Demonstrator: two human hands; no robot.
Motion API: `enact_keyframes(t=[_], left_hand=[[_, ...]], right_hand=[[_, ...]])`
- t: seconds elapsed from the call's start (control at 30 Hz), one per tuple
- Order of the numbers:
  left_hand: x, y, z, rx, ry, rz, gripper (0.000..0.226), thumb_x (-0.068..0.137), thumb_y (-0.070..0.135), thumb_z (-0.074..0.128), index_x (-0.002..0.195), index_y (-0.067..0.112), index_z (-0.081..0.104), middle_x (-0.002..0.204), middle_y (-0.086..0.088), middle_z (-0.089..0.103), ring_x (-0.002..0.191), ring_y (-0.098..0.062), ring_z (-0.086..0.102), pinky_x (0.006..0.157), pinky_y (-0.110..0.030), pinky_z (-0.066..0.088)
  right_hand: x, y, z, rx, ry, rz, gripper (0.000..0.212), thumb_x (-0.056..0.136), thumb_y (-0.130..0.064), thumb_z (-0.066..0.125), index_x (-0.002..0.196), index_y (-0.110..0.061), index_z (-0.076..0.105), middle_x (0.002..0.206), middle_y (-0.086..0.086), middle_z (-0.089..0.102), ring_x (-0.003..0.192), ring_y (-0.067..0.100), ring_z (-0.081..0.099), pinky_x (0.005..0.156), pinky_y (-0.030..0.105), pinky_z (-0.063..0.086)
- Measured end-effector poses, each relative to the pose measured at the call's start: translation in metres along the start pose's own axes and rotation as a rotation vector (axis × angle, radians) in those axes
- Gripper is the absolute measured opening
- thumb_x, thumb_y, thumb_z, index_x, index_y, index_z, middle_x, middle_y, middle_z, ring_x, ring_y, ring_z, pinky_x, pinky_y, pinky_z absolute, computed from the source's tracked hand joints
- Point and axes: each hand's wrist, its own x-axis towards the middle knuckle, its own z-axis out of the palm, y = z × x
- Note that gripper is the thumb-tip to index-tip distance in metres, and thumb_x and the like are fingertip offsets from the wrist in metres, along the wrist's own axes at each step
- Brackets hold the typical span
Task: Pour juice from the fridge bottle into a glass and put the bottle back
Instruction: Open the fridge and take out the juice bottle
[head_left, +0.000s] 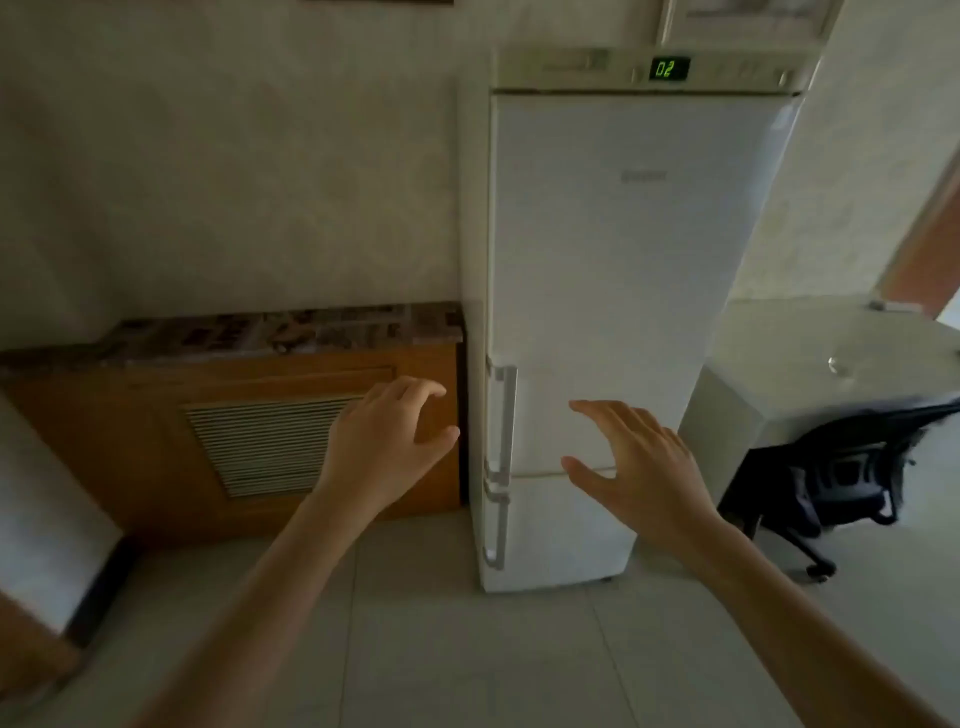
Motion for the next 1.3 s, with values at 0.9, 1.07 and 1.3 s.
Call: enact_keyframes(t=[0.9,1.07,1.3], left_hand=[[0.254,-0.136,0.199,-0.138,-0.235,0.235,0.054,0.086,0.047,0.056,0.133,0.027,0.04,0.126,0.009,0.055,0.098,-0.005,0.055,0.074,-0.016,0.041],[0.318,-0.148,0.224,-0.255,-0.243,0.339,0.06,0.083,0.049,0.06,0.132,0.021,0.04,0.125,0.003,0.057,0.086,-0.011,0.058,0.065,-0.02,0.048],[0.374,-0.139,0.223,-0.61,0.14,0.527,0.08,0.085,0.041,0.064,0.143,0.003,0.024,0.148,-0.017,0.031,0.136,-0.022,0.031,0.109,-0.03,0.032]], right_hand=[[0.253,0.078,0.189,-0.088,-0.253,0.176,0.052,0.087,-0.044,0.054,0.133,-0.027,0.038,0.134,-0.007,0.048,0.119,0.015,0.047,0.099,0.033,0.037],[0.289,0.073,0.209,-0.076,-0.269,0.308,0.055,0.085,-0.044,0.058,0.134,-0.029,0.039,0.136,-0.007,0.046,0.122,0.015,0.044,0.102,0.036,0.036],[0.318,0.061,0.242,-0.024,-0.372,0.528,0.041,0.086,-0.055,0.052,0.118,-0.03,0.053,0.115,-0.006,0.061,0.1,0.015,0.059,0.081,0.031,0.047]])
